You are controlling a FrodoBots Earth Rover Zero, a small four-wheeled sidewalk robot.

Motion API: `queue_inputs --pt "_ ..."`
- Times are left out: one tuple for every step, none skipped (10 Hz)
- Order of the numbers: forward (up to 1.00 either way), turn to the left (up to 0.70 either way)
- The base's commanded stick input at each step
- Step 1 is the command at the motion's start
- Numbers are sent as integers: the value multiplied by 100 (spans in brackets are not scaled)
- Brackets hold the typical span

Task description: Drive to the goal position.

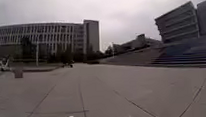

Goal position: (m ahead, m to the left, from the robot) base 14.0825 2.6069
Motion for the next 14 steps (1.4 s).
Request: queue_inputs --pt "85 0" --pt "85 0" --pt "85 0" --pt "85 0" --pt "85 0" --pt "85 0" --pt "85 0" --pt "85 0" --pt "85 0" --pt "85 0" --pt "85 0" --pt "85 0" --pt "85 0" --pt "85 0"
